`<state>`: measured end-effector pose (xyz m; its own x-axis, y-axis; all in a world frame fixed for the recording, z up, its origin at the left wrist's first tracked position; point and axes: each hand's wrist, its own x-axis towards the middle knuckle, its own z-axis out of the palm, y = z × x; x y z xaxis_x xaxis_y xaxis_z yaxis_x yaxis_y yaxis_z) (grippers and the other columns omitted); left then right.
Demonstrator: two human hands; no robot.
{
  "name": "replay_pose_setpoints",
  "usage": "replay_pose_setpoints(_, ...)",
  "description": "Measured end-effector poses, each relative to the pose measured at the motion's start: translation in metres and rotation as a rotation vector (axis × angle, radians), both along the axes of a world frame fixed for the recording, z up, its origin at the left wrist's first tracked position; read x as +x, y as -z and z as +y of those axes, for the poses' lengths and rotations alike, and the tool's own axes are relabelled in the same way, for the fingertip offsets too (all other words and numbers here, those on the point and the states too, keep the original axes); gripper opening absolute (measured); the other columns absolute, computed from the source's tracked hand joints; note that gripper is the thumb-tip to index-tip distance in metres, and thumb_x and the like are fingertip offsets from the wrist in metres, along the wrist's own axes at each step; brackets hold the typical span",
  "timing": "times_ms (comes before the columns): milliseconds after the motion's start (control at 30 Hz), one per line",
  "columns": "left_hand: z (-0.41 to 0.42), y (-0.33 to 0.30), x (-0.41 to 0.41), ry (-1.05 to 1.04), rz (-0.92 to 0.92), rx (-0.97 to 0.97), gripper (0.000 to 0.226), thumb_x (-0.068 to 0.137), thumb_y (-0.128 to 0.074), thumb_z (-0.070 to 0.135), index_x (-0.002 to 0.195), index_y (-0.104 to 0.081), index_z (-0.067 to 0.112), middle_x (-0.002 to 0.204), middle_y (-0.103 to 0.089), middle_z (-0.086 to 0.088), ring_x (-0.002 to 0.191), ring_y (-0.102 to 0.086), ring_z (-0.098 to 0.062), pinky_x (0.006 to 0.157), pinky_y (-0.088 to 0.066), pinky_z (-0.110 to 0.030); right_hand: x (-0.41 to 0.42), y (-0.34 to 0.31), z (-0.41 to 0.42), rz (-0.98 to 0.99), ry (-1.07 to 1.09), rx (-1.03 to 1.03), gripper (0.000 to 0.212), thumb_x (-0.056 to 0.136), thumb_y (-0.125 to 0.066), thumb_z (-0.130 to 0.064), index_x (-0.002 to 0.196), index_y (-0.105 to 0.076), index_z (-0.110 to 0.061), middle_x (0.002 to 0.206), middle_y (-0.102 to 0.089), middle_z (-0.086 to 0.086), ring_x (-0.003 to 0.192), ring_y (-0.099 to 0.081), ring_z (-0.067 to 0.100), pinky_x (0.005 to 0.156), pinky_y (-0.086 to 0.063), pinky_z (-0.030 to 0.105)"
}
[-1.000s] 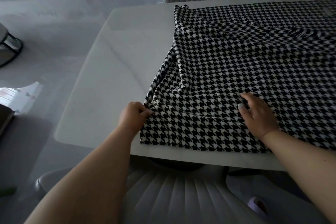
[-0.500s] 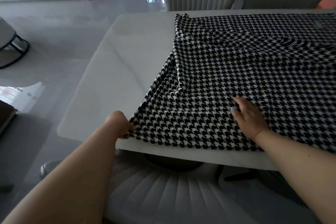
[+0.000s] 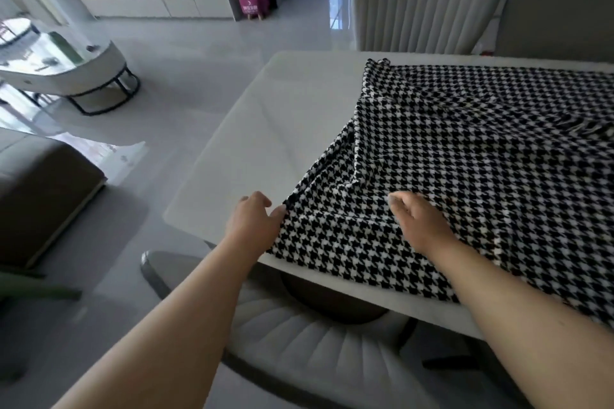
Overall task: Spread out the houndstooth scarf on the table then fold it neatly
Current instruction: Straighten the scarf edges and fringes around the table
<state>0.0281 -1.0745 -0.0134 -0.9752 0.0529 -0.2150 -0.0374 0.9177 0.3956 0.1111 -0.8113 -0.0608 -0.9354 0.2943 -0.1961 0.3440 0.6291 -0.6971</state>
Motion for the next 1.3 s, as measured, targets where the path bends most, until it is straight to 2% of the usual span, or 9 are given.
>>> replay_pose_setpoints(133,-0.024,-0.024,0.015,0.001,0.036,0.022,0.042,0.094,-0.051,0.046,0.121,-0.055,0.015,0.117,-0.058,-0.006,0.088,-0.05,-0.016,0.077,-0.038,-0.027,-0.018,-0.032,-0.053,0.063,-0.135,-0.094,0.044,0.099,-0.034,-0.048,0.13,-0.051,-0.021,0.126,-0.059,0.001,0.107,-0.054,0.013,0.083,-0.04,0.027)
replay_pose_setpoints(267,-0.062,-0.048,0.018,-0.015,0.118,0.032,0.04,0.094,-0.05,0.046,0.119,-0.057,0.016,0.113,-0.058,-0.004,0.087,-0.049,-0.014,0.078,-0.041,-0.027,-0.038,-0.065,-0.104,0.168,-0.258,-0.056,0.04,0.097,-0.04,-0.046,0.125,-0.055,-0.021,0.114,-0.062,-0.003,0.097,-0.055,0.01,0.079,-0.041,0.025)
replay_pose_setpoints(367,-0.1,-0.065,0.015,-0.043,0.187,0.04,0.039,0.094,-0.049,0.048,0.119,-0.056,0.019,0.109,-0.058,0.0,0.089,-0.052,-0.015,0.078,-0.043,-0.028,-0.053,-0.092,-0.142,0.246,-0.327,-0.024,0.043,0.096,-0.043,-0.045,0.128,-0.053,-0.019,0.111,-0.061,-0.001,0.098,-0.057,0.013,0.082,-0.043,0.026)
replay_pose_setpoints(533,-0.179,-0.082,0.0,-0.04,0.224,0.012,0.041,0.094,-0.046,0.052,0.122,-0.054,0.023,0.105,-0.061,0.002,0.087,-0.056,-0.016,0.076,-0.047,-0.03,-0.086,-0.129,-0.216,0.333,-0.398,0.097,0.049,0.095,-0.043,-0.047,0.134,-0.047,-0.018,0.117,-0.058,0.002,0.103,-0.055,0.013,0.086,-0.043,0.028)
replay_pose_setpoints(767,-0.306,-0.097,-0.042,0.009,0.23,-0.037,0.04,0.093,-0.046,0.053,0.12,-0.054,0.024,0.099,-0.063,0.004,0.089,-0.061,-0.019,0.081,-0.051,-0.036,-0.128,-0.151,-0.325,0.384,-0.292,0.107,0.049,0.094,-0.045,-0.048,0.134,-0.048,-0.019,0.118,-0.059,0.003,0.104,-0.057,0.016,0.087,-0.042,0.028)
replay_pose_setpoints(900,-0.36,-0.094,-0.077,0.037,0.251,-0.064,0.039,0.093,-0.046,0.054,0.117,-0.055,0.024,0.097,-0.062,0.005,0.086,-0.06,-0.017,0.076,-0.049,-0.033,-0.151,-0.151,-0.368,0.397,-0.24,0.099,0.051,0.094,-0.045,-0.049,0.134,-0.048,-0.019,0.116,-0.059,0.002,0.105,-0.058,0.017,0.09,-0.044,0.03)
replay_pose_setpoints(1033,-0.39,-0.083,-0.118,0.052,0.259,-0.029,0.038,0.091,-0.047,0.055,0.115,-0.056,0.027,0.093,-0.061,0.007,0.083,-0.059,-0.015,0.072,-0.048,-0.03,-0.183,-0.147,-0.39,0.369,-0.201,0.132,0.052,0.093,-0.046,-0.05,0.134,-0.048,-0.019,0.117,-0.059,0.002,0.107,-0.057,0.016,0.089,-0.044,0.03)
replay_pose_setpoints(1300,-0.399,-0.067,-0.244,0.152,0.293,-0.013,0.053,0.088,-0.048,0.059,0.132,-0.045,0.028,0.103,-0.058,0.008,0.095,-0.061,-0.017,0.084,-0.05,-0.035,-0.29,-0.135,-0.395,0.328,-0.095,0.157,0.06,0.089,-0.043,-0.06,0.139,-0.041,-0.026,0.124,-0.056,0.0,0.116,-0.053,0.013,0.09,-0.04,0.028)
